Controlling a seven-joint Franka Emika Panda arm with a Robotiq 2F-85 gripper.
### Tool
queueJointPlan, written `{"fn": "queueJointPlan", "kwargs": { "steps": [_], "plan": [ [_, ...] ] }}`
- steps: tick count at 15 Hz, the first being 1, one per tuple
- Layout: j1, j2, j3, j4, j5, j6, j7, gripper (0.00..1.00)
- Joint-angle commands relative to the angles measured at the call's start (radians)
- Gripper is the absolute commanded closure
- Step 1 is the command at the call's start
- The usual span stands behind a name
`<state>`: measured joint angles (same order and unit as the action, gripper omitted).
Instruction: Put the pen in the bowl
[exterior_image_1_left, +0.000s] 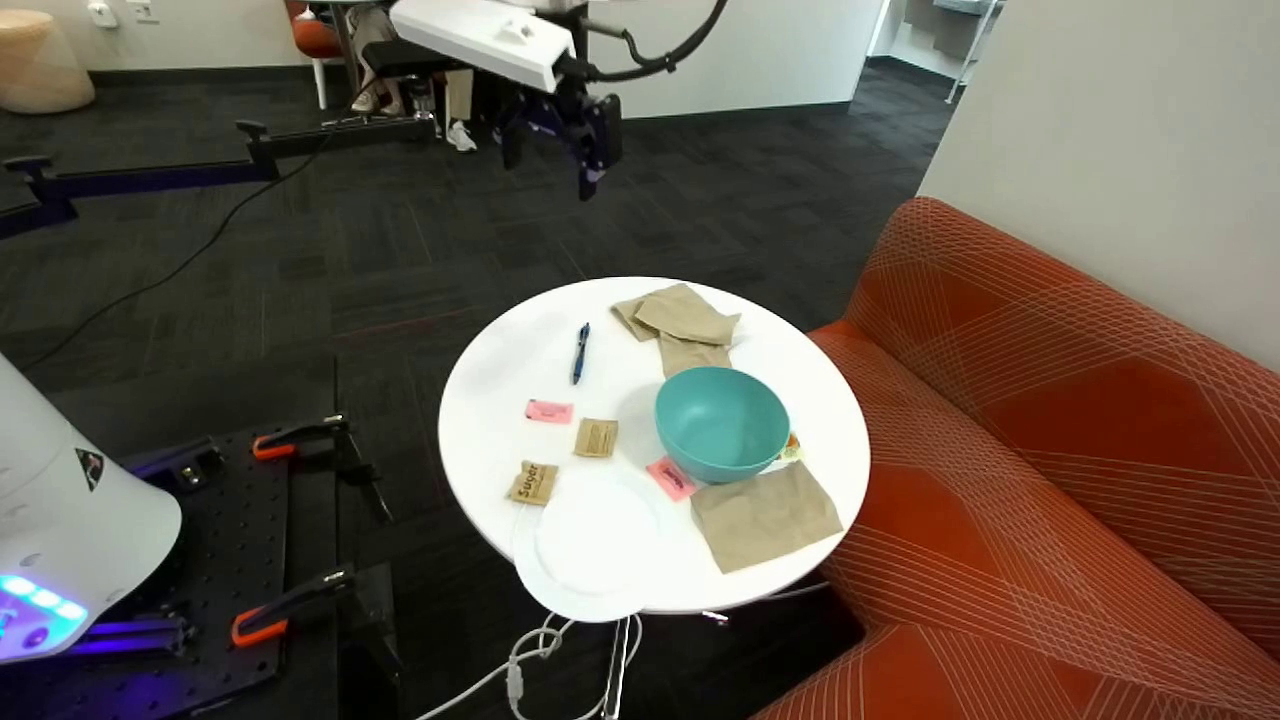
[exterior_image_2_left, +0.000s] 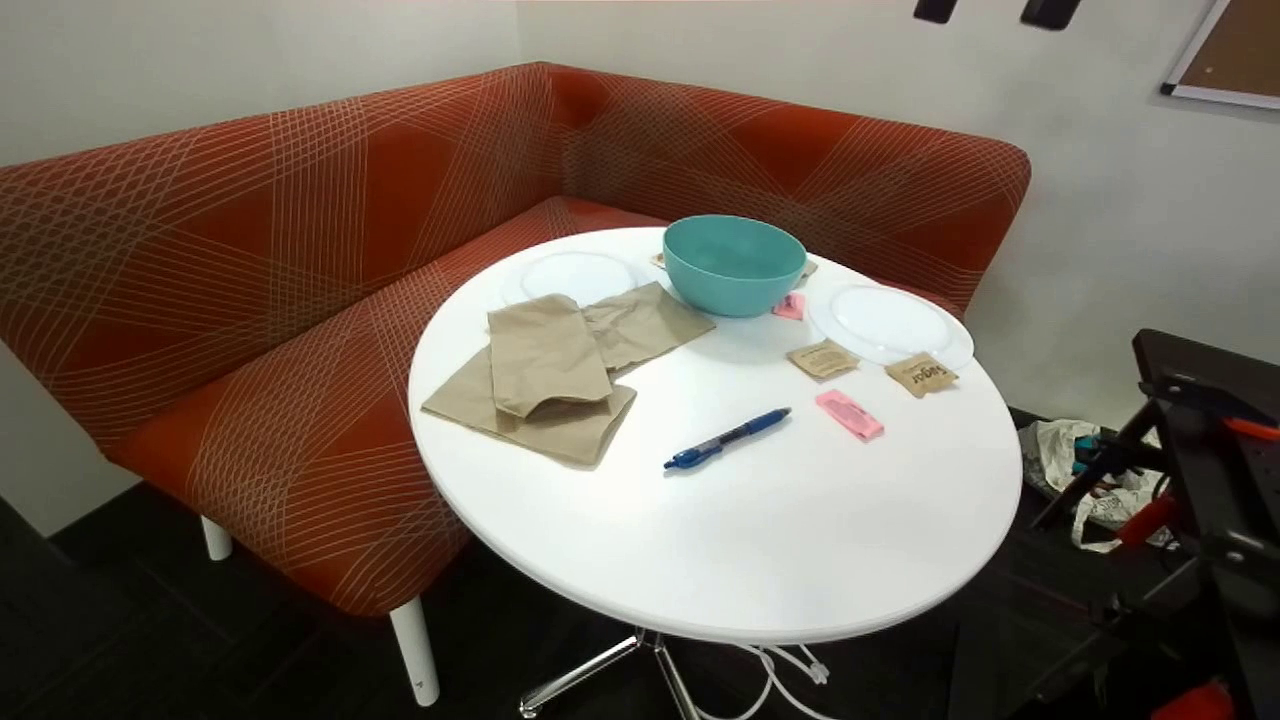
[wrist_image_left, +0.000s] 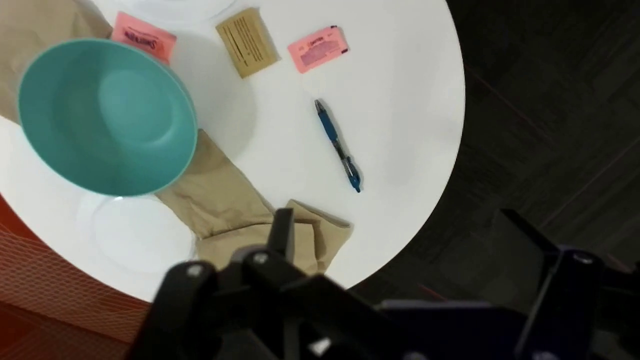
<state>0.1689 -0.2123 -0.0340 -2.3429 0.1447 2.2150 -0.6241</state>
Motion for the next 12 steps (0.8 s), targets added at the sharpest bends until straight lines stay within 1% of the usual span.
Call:
{"fn": "queueJointPlan", "kwargs": {
  "steps": [1,2,4,7,8,9,12],
  "plan": [
    [0.009,0.124,0.048,0.019,-0.013,0.124,-0.084,0.00],
    [0.010,0.156,0.059,0.023,0.001,0.154,-0.116,0.00],
    [0.006,0.222,0.087,0.025,-0.008,0.235,-0.160,0.00],
    [-0.006,0.312,0.125,0.033,-0.029,0.316,-0.186,0.00],
    [-0.010,0.337,0.136,0.040,-0.034,0.316,-0.185,0.00],
    [-0.019,0.287,0.141,0.010,-0.022,0.296,-0.158,0.00],
    [-0.024,0.338,0.157,0.027,-0.030,0.307,-0.157,0.00]
  ]
}}
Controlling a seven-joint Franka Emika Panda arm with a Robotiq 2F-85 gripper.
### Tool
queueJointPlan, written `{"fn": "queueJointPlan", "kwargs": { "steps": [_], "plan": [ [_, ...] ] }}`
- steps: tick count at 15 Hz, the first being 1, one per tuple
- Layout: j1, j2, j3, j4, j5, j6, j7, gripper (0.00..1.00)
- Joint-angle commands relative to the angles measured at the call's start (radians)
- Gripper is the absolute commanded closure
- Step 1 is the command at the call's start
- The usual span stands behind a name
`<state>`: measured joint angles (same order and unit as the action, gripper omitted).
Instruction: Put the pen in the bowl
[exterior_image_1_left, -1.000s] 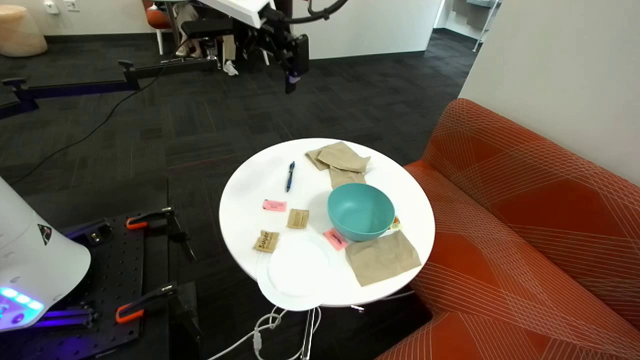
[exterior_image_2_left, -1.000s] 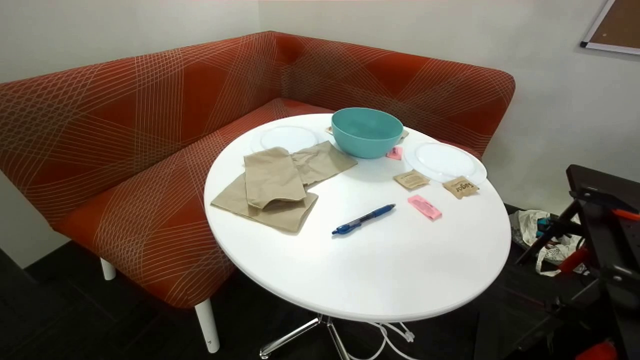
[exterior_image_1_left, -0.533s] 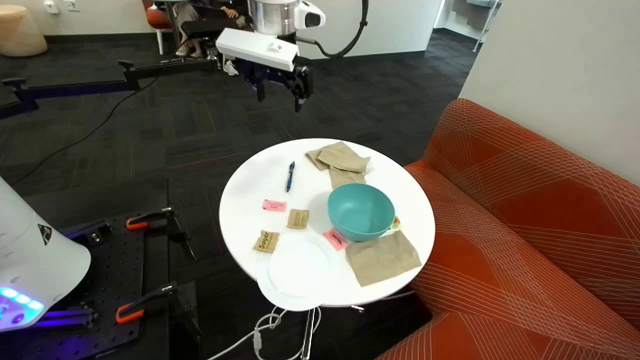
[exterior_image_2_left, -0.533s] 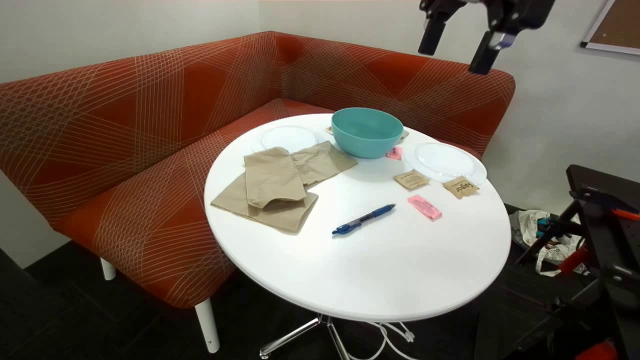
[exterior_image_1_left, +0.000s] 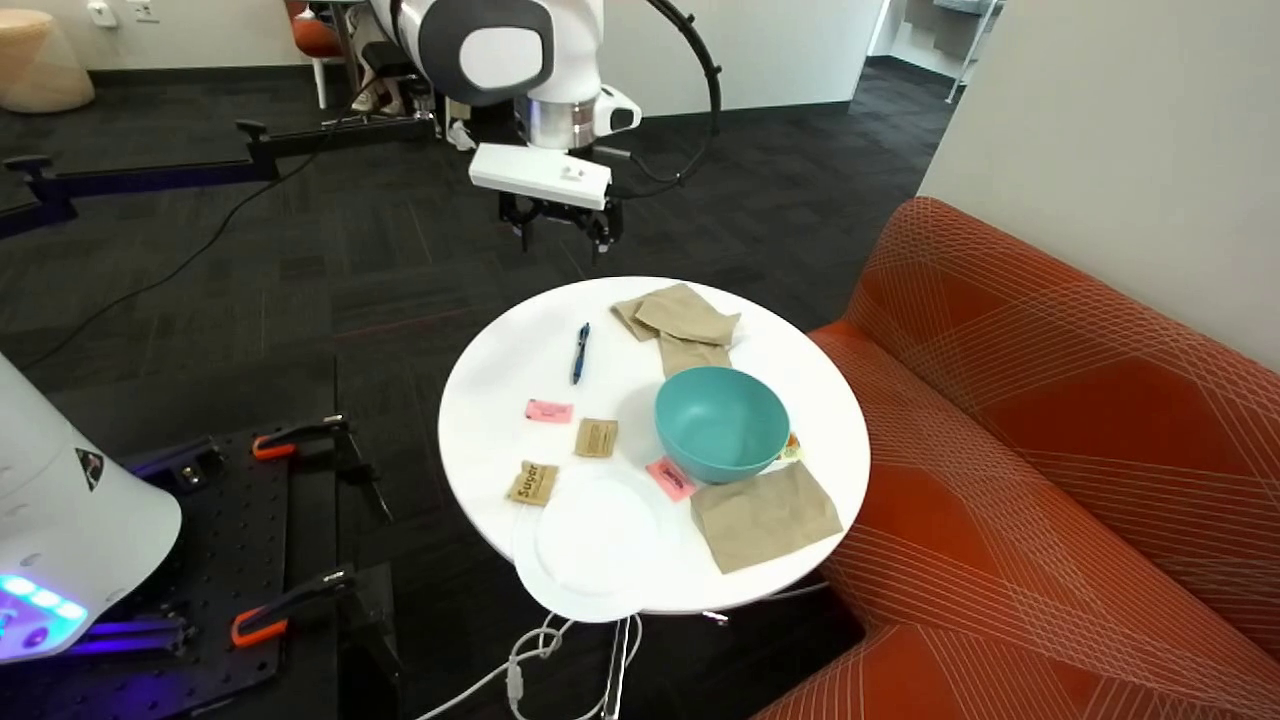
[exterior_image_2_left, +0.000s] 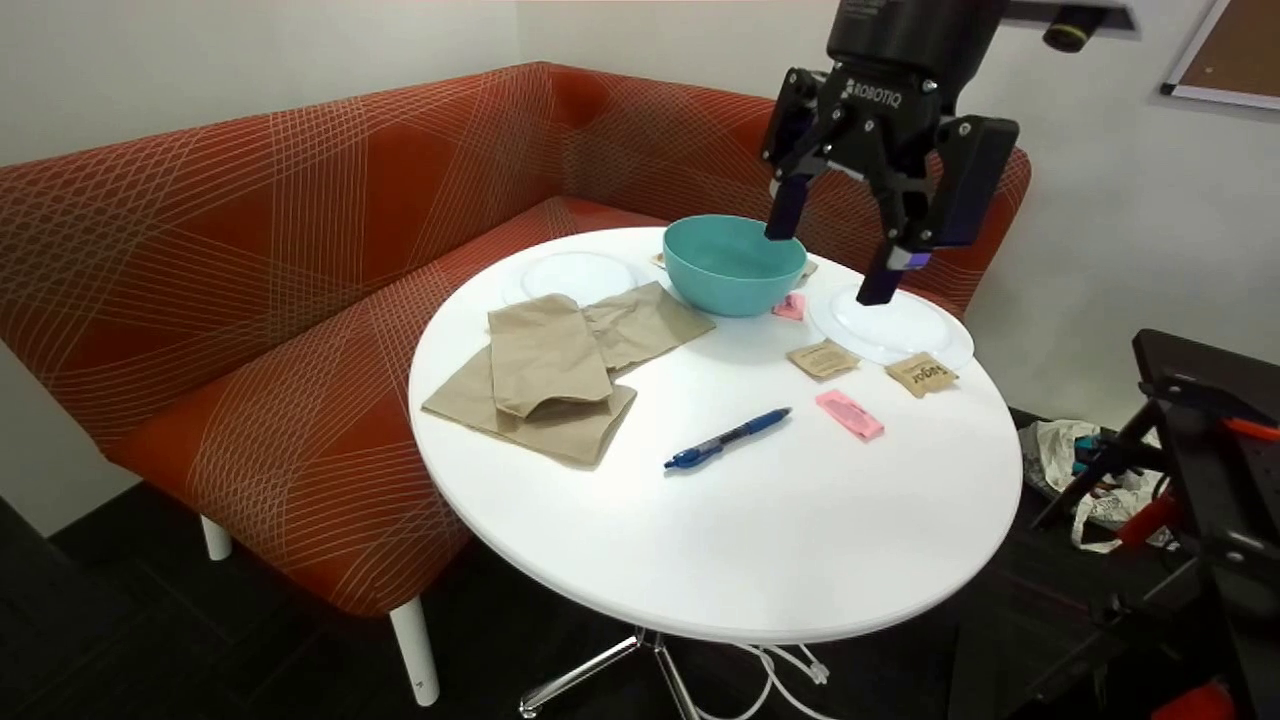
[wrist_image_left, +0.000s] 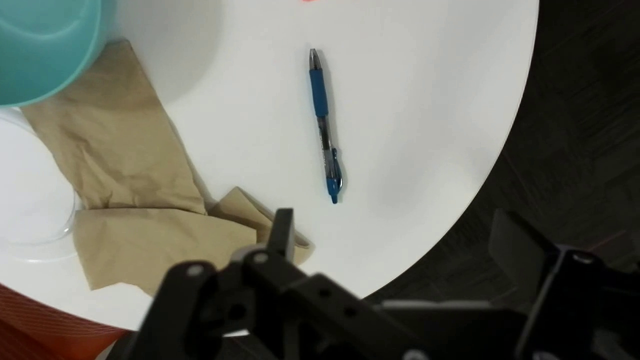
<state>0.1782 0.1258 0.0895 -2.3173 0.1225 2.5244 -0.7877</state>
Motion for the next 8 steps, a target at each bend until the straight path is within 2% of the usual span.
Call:
{"fn": "queueJointPlan", "kwargs": {
  "steps": [1,5,8],
  "plan": [
    [-0.034,0.002,0.033,0.005,-0.008,-0.002,0.006,0.00],
    [-0.039,0.008,0.038,0.011,0.005,0.007,-0.017,0.00],
    [-0.050,0.061,0.055,0.016,0.010,0.084,-0.054,0.00]
  ]
}}
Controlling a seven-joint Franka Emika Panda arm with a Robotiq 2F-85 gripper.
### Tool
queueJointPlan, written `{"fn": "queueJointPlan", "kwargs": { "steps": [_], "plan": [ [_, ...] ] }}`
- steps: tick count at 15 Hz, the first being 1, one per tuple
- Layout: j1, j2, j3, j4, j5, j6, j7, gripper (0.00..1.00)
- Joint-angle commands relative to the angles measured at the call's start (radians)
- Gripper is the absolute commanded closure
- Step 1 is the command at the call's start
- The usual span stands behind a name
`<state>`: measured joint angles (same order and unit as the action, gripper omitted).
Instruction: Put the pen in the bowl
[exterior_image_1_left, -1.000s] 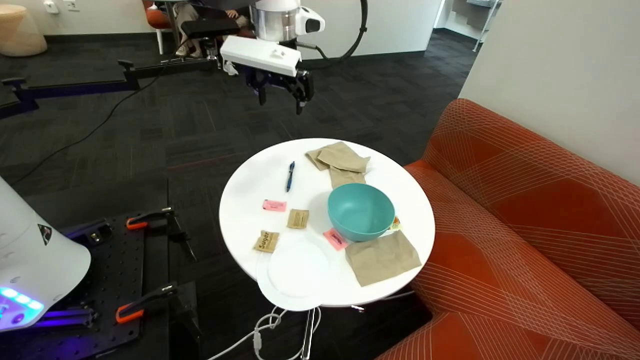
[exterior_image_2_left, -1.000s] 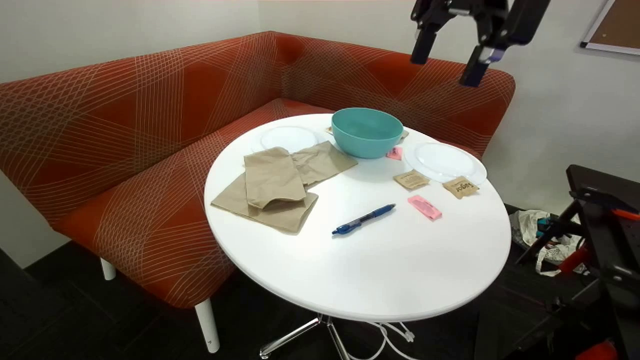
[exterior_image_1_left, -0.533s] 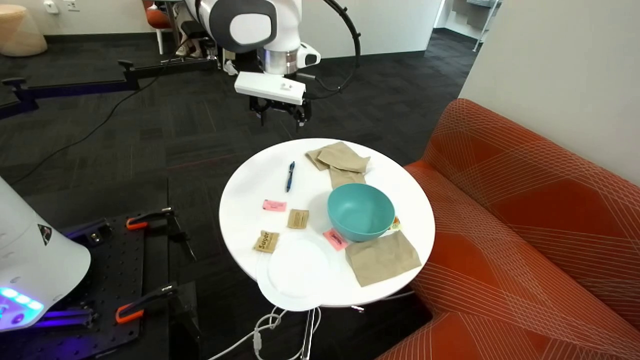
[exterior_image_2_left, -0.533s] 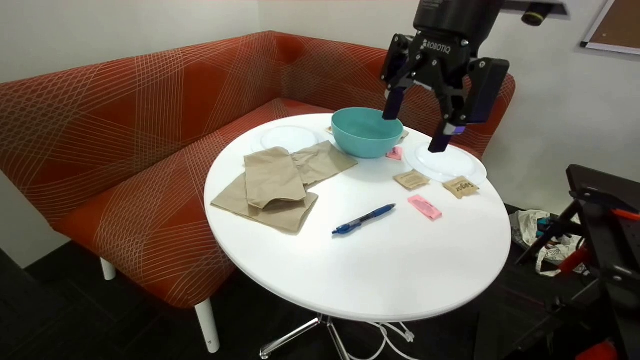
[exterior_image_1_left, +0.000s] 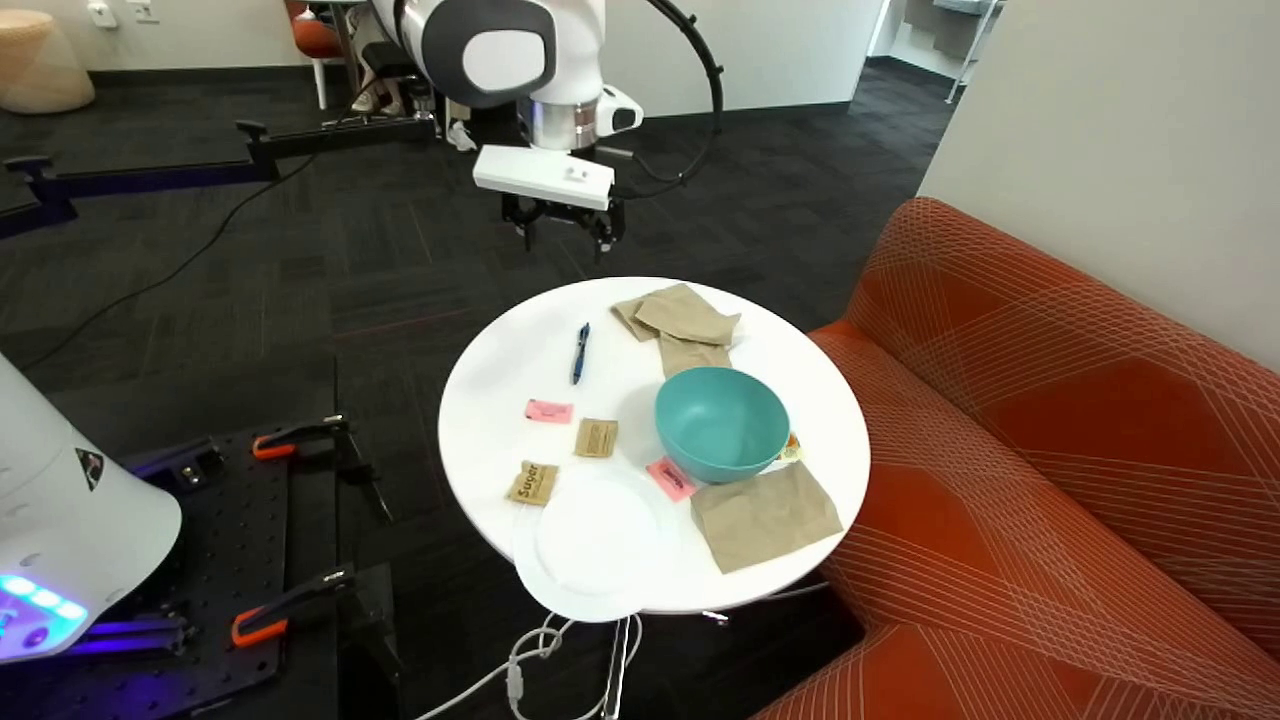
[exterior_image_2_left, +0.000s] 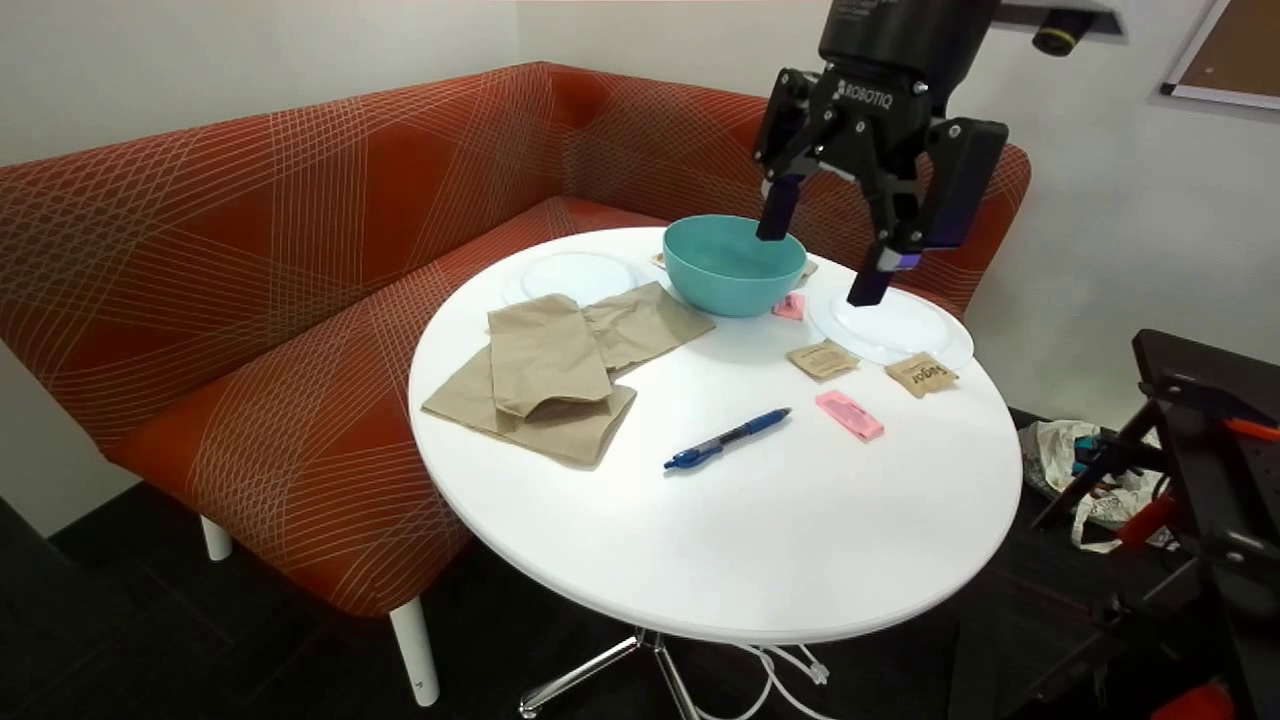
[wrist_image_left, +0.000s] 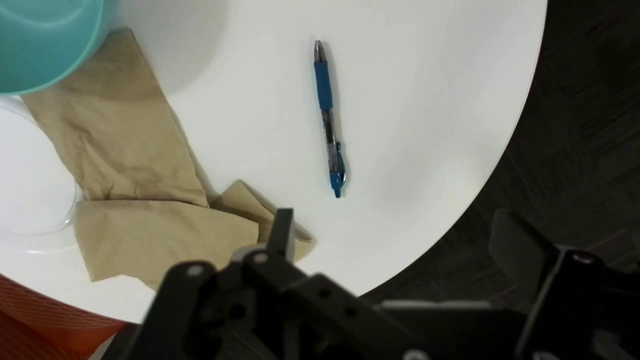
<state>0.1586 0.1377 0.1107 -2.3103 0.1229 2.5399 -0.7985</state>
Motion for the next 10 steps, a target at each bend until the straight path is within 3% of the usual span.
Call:
{"fn": "queueJointPlan", "kwargs": {
  "steps": [1,10],
  "plan": [
    [-0.034,0.067,0.038,0.009,-0.006,0.094,-0.044,0.00],
    [-0.083,0.273,0.082,0.029,-0.086,0.234,-0.037,0.00]
  ]
}}
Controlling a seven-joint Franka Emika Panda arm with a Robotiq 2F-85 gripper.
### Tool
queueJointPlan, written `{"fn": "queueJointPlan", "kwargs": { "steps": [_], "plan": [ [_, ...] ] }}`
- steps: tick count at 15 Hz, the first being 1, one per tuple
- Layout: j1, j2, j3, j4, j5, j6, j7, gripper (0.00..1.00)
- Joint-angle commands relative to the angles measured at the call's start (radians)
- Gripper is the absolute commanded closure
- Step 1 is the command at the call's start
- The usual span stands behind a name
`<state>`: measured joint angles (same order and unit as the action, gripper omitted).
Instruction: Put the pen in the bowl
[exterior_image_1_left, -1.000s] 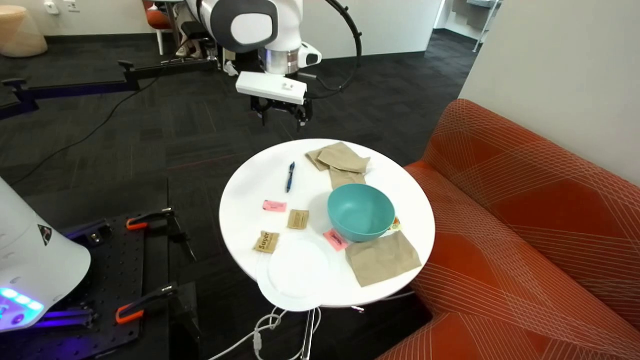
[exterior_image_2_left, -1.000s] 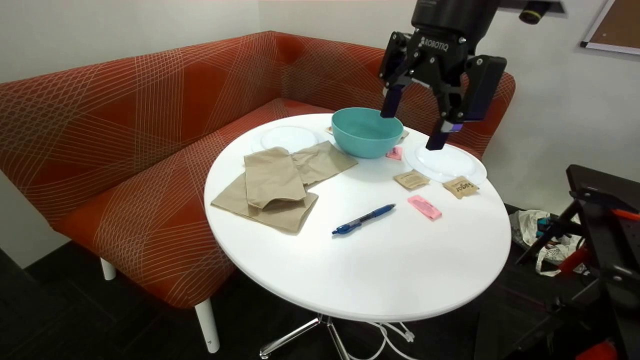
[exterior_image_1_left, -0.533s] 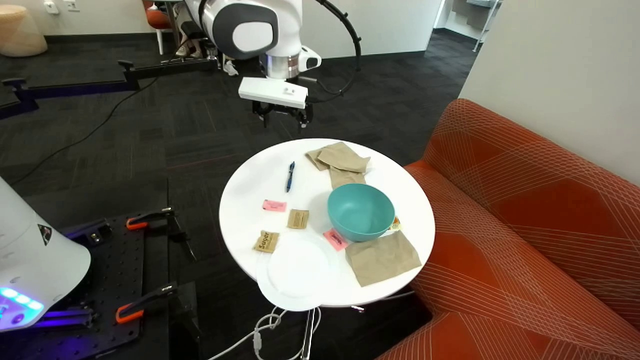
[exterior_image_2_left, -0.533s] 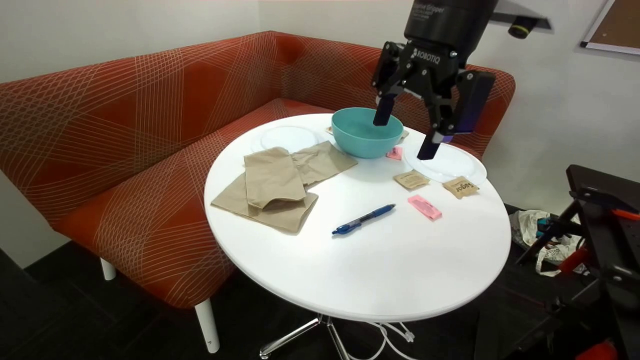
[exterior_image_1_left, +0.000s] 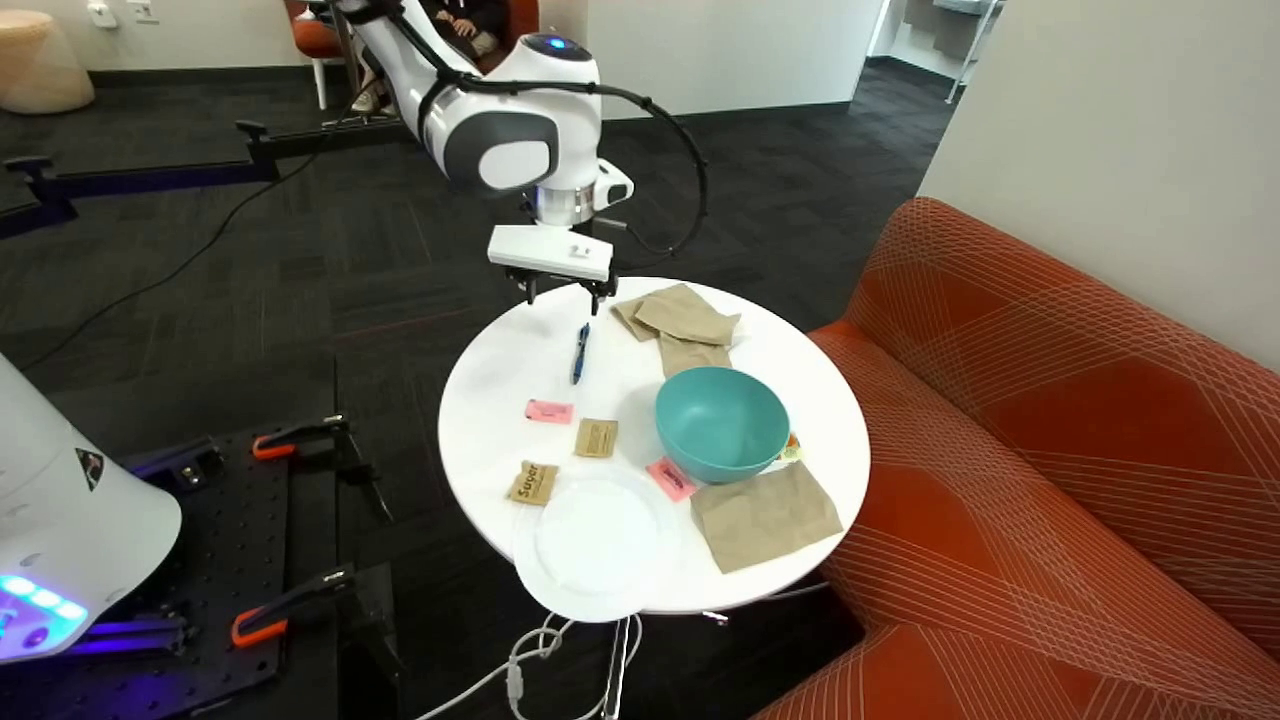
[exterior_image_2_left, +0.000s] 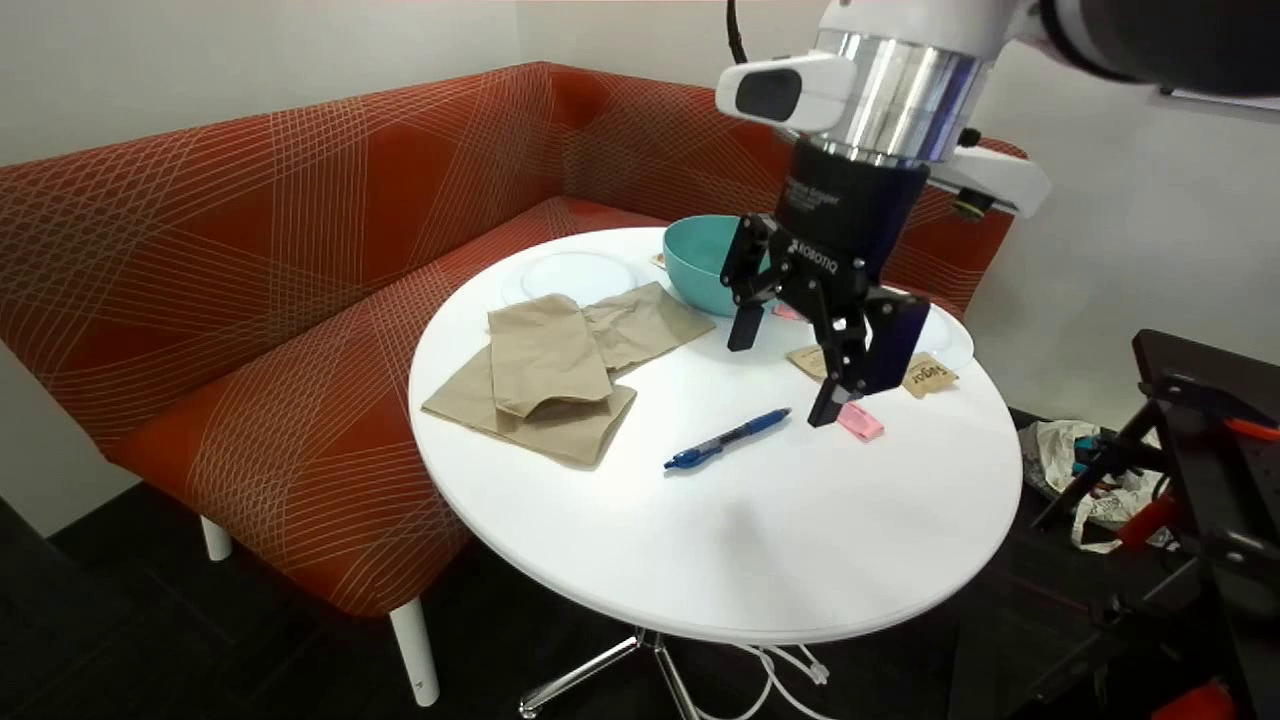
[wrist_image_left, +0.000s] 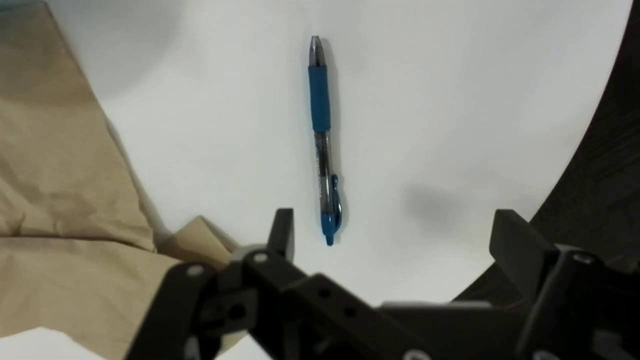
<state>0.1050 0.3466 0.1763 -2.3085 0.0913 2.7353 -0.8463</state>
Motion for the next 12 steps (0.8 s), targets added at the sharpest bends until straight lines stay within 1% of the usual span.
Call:
{"fn": "queueJointPlan", "kwargs": {
  "steps": [1,5,11,12],
  "plan": [
    [-0.031,0.089,0.014,0.036,-0.076,0.050,0.021,0.00],
    [-0.025,0.170,-0.009,0.087,-0.162,0.083,0.082,0.00],
    [-0.026,0.253,-0.010,0.178,-0.238,0.061,0.143,0.00],
    [-0.026,0.262,-0.010,0.189,-0.245,0.062,0.151,0.18]
  ]
}}
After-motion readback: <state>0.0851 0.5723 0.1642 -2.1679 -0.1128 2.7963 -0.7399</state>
